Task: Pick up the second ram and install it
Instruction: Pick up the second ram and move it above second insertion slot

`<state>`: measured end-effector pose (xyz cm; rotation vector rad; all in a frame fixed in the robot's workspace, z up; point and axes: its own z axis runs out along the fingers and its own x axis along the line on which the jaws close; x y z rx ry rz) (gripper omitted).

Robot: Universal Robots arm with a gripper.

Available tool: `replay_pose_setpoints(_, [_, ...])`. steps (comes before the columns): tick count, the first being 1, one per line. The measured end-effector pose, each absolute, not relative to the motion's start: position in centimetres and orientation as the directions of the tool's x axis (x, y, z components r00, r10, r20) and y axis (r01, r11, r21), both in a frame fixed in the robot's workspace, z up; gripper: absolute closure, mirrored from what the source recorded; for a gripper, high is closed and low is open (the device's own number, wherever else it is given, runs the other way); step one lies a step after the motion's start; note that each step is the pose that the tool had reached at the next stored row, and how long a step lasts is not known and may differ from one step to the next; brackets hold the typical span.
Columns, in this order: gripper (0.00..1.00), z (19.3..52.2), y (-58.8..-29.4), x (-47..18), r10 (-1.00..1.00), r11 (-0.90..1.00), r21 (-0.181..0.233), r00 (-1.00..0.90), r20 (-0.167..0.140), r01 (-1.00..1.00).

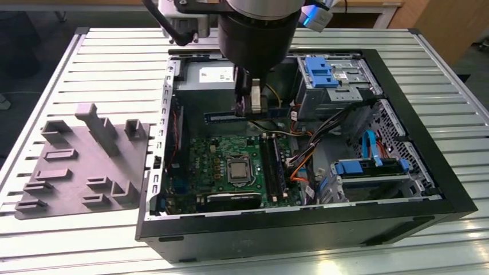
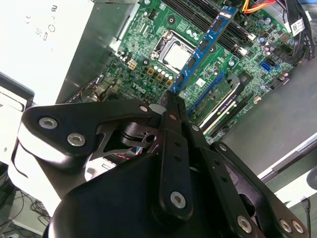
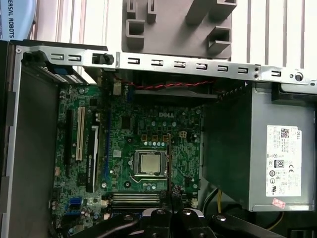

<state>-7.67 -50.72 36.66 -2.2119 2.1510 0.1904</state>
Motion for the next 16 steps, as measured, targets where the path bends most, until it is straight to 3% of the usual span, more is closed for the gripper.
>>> replay_pose_setpoints(16, [0.88, 35.93, -50.72, -7.55, -0.992, -0.031, 0.050, 0.025, -0.123, -0.998])
